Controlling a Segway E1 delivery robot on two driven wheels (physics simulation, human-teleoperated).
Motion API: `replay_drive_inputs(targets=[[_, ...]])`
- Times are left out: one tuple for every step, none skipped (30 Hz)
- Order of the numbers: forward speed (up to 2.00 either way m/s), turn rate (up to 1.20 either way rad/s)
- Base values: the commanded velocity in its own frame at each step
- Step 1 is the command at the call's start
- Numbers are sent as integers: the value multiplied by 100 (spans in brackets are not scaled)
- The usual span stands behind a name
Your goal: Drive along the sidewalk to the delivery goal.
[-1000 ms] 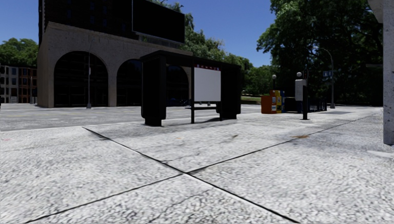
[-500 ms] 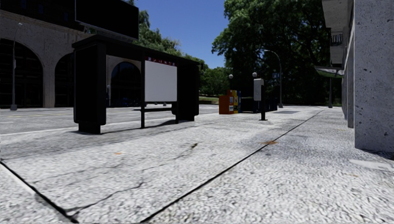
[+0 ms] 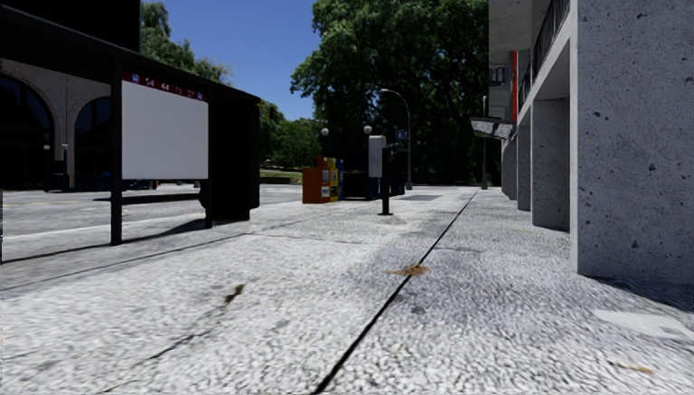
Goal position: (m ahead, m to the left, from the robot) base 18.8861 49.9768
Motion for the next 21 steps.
replay_drive_inputs(targets=[[200, -57], [200, -57], [200, -57], [200, -57], [200, -57], [200, -53], [200, -46], [200, -36], [200, -36], [200, -32], [200, -30], [200, -26], [200, -22], [200, -22], [200, -21], [200, -21], [200, -21], [200, -21], [200, -21], [200, -21], [200, -21]])
